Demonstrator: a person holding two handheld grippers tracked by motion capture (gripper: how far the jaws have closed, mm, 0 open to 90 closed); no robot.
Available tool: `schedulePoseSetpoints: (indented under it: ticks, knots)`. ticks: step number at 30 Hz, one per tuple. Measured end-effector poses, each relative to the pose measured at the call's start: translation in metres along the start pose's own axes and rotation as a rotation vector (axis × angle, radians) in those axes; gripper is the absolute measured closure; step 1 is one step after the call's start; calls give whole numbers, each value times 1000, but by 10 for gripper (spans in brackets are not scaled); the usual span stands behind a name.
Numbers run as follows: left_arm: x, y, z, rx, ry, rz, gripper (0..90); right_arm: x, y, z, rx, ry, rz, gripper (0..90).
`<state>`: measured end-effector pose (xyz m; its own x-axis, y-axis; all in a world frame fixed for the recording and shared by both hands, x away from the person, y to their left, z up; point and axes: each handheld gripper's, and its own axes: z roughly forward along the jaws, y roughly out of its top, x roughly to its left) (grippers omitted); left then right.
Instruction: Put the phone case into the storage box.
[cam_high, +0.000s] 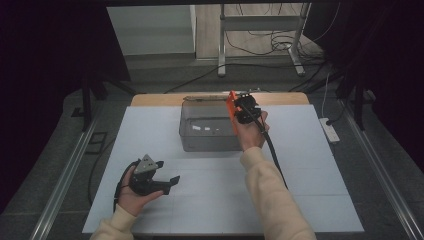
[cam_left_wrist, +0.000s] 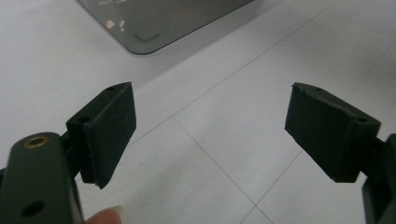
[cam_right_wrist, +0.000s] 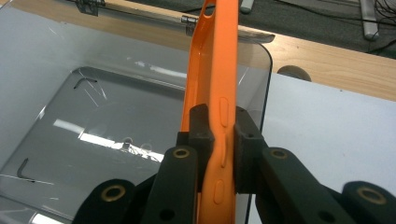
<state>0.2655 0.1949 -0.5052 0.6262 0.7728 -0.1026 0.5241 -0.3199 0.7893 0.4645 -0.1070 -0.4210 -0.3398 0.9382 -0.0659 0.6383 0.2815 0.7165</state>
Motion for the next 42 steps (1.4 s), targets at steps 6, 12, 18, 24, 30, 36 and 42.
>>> schedulePoseSetpoints:
  ticks: [6,12,18,24,30,36,42]
  knots:
    - [0,0,0,-1,-2,-1,168,3,-2,1,7,-18,-2,806]
    - [1,0,-1,-5,-4,-3,170,5,-3,3,22,-43,-4,806]
    - [0,1,-1,-8,-9,-1,171,6,-4,2,33,-56,-5,806]
    - [0,1,-2,-14,-12,1,172,7,-4,1,45,-72,-3,805]
    - [0,2,-3,-19,-18,5,172,8,-5,3,57,-83,-5,806]
    - [1,2,-2,-21,-20,3,173,9,-7,7,73,-86,-5,805]
    - [0,2,-3,-20,-19,5,174,10,-8,10,84,-87,-9,805]
